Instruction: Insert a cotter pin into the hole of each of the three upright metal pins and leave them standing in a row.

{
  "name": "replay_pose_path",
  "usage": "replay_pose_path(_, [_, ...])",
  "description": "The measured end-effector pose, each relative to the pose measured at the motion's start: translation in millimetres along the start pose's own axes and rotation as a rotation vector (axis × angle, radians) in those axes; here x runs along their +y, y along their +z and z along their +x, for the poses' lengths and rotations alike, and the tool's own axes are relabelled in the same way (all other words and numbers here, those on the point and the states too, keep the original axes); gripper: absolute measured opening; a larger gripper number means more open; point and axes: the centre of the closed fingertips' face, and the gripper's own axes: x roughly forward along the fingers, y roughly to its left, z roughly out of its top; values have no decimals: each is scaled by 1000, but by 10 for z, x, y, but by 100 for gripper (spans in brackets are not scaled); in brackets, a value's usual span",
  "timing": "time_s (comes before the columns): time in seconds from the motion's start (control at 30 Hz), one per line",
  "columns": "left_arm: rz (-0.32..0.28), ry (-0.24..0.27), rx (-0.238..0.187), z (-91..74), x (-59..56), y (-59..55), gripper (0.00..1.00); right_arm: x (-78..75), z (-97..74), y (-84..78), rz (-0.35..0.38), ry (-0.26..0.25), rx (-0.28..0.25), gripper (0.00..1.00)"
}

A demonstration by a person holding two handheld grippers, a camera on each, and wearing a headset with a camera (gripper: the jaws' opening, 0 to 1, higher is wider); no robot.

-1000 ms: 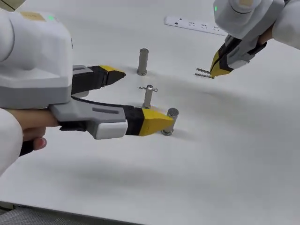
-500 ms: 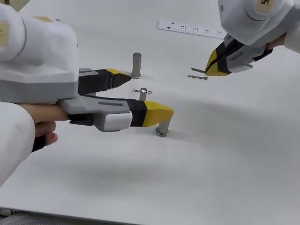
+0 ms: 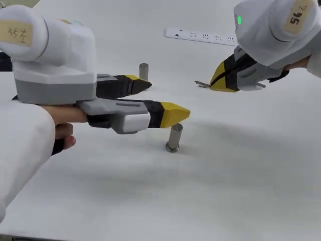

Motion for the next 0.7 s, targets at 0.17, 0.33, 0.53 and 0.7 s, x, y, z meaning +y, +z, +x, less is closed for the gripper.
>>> replay_pose_path(0.17, [-25,-13,-10,59,36,56,50,61,-35,40,0,-16,-16,0])
replay_pose_path(0.33, [-47,-24,-13,126,71,82,47,122,-91,66,1,-39,-33,0])
replay_pose_path(0.53, [-66,-41,-9,210,70,81,44,179,-135,109,0,-62,-50,0])
replay_pose_path(0.7, [-71,-59,0,268,45,65,41,242,-156,116,11,-78,-60,0])
